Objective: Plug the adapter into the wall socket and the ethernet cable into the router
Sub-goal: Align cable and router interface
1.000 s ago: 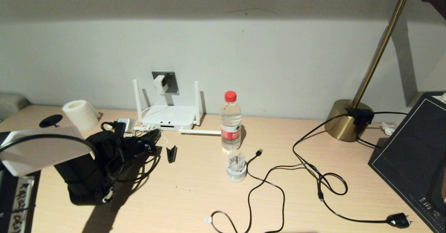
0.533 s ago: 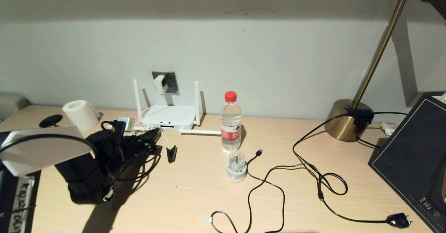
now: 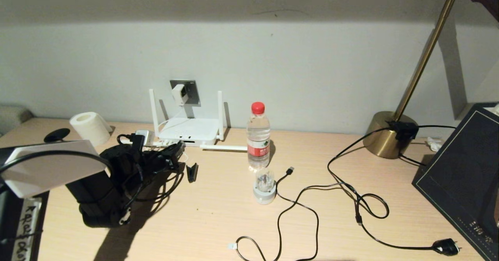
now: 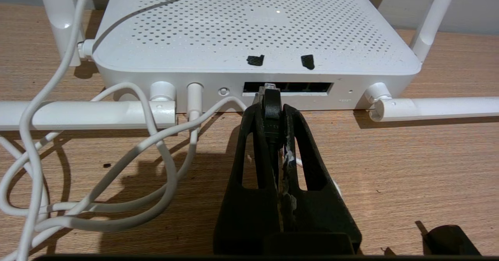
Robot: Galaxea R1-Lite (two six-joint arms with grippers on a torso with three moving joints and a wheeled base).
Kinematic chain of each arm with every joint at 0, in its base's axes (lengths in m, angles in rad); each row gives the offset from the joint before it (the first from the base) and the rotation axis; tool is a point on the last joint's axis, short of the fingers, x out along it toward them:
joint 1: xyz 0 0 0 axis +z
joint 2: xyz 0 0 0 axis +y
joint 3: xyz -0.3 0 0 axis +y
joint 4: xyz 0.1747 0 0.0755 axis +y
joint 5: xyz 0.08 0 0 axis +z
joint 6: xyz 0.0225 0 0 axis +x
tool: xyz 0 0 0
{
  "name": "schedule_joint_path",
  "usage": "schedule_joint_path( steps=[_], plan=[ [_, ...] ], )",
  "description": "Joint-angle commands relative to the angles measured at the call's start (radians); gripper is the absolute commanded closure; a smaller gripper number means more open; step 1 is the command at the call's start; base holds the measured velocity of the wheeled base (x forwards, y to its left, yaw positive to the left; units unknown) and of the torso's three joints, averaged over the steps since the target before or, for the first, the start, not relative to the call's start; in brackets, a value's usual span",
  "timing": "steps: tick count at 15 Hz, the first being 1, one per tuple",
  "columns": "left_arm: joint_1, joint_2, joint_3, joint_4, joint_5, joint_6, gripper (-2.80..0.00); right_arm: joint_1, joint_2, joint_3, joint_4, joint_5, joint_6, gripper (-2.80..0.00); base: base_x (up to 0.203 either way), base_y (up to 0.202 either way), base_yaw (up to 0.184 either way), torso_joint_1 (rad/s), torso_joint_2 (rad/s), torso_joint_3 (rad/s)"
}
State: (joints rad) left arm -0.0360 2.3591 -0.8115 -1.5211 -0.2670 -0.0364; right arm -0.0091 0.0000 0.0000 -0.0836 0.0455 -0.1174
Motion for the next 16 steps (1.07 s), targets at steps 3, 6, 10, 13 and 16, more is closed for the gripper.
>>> schedule_joint_path(
  steps=[3, 6, 10, 13, 16],
  plan=[
    [-0.004, -0.001, 0.002, -0.009, 0.000, 0.000, 0.00, 0.000, 0.002, 0.035, -0.001, 0.000, -0.001, 0.00, 0.000, 0.000, 0.000, 0.000, 0.00, 0.000],
    [-0.004, -0.001, 0.002, -0.009, -0.001, -0.002, 0.00, 0.000, 0.002, 0.035, -0.001, 0.000, -0.001, 0.00, 0.000, 0.000, 0.000, 0.000, 0.00, 0.000],
    [-0.001, -0.001, 0.000, -0.009, 0.000, -0.002, 0.00, 0.000, 0.002, 0.035, -0.001, 0.000, -0.001, 0.00, 0.000, 0.000, 0.000, 0.000, 0.00, 0.000],
    [0.007, -0.001, 0.000, -0.009, -0.001, -0.002, 0.00, 0.000, 0.002, 0.035, -0.001, 0.000, -0.001, 0.00, 0.000, 0.000, 0.000, 0.000, 0.00, 0.000],
    [0.008, -0.001, 0.002, -0.009, -0.001, -0.002, 0.00, 0.000, 0.002, 0.034, -0.001, 0.000, -0.001, 0.00, 0.000, 0.000, 0.000, 0.000, 0.00, 0.000]
  ],
)
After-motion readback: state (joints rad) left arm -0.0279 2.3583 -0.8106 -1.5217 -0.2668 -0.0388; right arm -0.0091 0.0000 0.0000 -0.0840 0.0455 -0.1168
